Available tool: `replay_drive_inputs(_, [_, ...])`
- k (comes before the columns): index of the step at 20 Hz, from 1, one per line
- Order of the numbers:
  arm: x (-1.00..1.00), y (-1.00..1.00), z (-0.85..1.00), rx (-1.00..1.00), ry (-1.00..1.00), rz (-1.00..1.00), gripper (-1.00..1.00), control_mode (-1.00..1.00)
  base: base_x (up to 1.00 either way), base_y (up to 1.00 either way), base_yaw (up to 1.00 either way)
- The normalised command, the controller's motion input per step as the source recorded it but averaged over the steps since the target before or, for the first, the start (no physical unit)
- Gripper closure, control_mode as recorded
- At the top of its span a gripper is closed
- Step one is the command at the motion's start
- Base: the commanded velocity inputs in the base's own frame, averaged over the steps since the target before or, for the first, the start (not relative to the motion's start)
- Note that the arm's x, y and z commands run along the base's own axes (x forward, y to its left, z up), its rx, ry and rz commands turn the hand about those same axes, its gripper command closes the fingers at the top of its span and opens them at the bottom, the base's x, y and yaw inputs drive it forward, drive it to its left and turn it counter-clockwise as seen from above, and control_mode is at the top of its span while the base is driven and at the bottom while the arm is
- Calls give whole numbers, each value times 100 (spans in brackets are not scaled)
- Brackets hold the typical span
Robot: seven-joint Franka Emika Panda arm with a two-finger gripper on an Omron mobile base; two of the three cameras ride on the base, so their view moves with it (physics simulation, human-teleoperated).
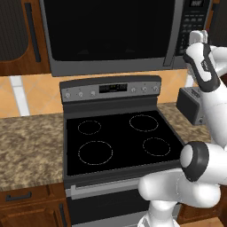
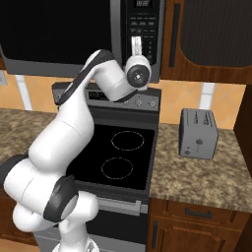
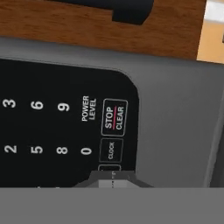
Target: Open the microwave, place the bowl with waffle inside the microwave, then close the microwave door and turn it on.
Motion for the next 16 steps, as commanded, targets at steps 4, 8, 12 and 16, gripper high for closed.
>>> replay_drive_inputs(4, [48, 0, 0, 0, 0, 5, 100, -100, 0, 0, 0])
replay_drive_inputs(8, [62, 0, -14, 0, 0, 4, 100, -100, 0, 0, 0])
replay_drive_inputs(12, [93, 19, -52, -4, 5, 1, 100, -100, 0, 0, 0])
replay_drive_inputs(16, [100, 77, -64, -25, 25, -3, 100, -100, 0, 0, 0])
